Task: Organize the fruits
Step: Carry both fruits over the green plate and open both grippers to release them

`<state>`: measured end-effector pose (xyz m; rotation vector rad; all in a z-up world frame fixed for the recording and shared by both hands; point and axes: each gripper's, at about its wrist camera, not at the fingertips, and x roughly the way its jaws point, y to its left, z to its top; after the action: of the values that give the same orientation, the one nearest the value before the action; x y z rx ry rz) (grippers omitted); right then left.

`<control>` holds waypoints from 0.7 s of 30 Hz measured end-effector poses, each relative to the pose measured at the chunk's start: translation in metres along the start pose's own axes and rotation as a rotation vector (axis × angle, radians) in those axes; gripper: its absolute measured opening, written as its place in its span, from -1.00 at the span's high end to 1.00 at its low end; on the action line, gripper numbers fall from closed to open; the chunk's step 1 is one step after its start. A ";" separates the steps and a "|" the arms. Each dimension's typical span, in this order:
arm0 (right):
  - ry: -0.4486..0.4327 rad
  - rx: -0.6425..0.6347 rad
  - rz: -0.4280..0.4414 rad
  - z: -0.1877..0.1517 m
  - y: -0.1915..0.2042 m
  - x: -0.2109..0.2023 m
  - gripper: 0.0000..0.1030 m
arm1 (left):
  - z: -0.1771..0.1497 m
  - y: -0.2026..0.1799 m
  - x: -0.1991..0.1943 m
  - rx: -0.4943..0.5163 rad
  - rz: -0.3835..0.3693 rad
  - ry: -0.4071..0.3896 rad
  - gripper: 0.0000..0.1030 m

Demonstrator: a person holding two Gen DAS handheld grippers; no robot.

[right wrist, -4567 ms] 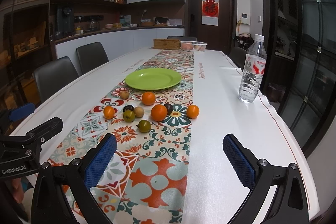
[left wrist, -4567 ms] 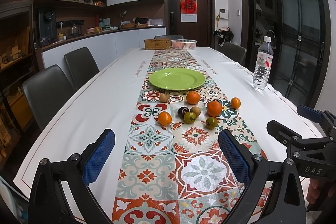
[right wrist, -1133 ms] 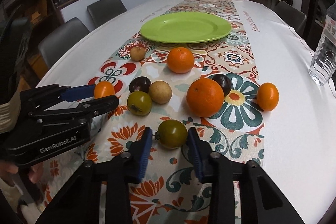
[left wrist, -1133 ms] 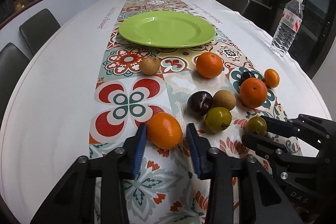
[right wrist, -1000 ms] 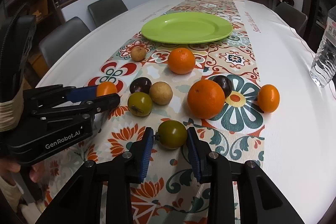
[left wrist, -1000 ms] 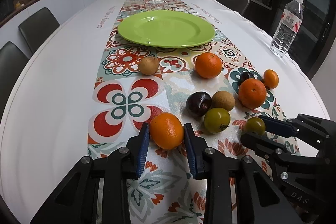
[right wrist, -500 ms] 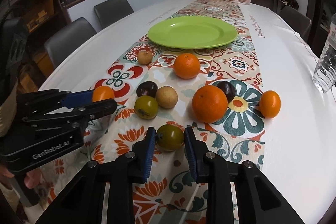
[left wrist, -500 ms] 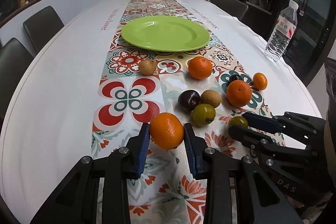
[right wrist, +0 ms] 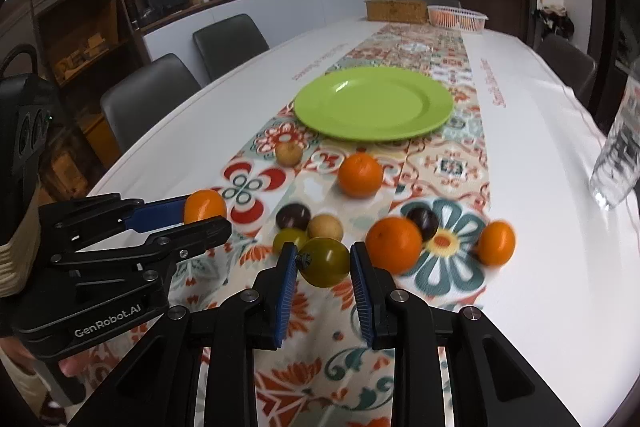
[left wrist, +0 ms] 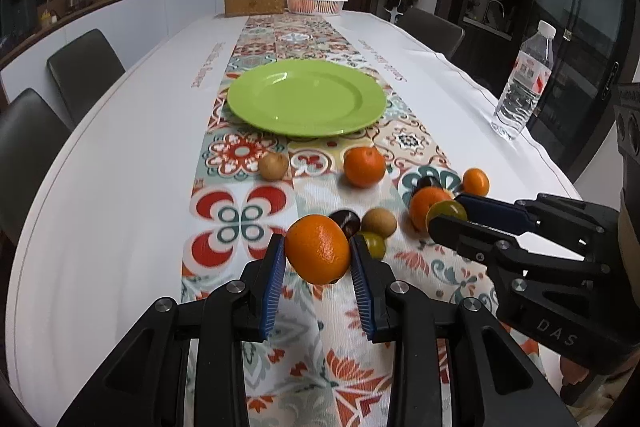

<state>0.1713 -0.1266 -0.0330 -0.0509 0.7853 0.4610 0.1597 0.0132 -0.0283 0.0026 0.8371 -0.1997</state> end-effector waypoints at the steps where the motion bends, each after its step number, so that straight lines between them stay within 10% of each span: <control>1: -0.006 -0.004 -0.001 0.004 -0.001 -0.001 0.45 | 0.003 0.000 0.001 0.002 0.000 -0.002 0.38; 21: -0.077 -0.014 0.005 0.088 -0.036 0.016 0.45 | 0.086 0.011 0.032 0.042 0.003 -0.032 0.38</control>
<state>0.2551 -0.1339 0.0134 -0.0441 0.7065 0.4712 0.2458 0.0111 0.0049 0.0400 0.8009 -0.2135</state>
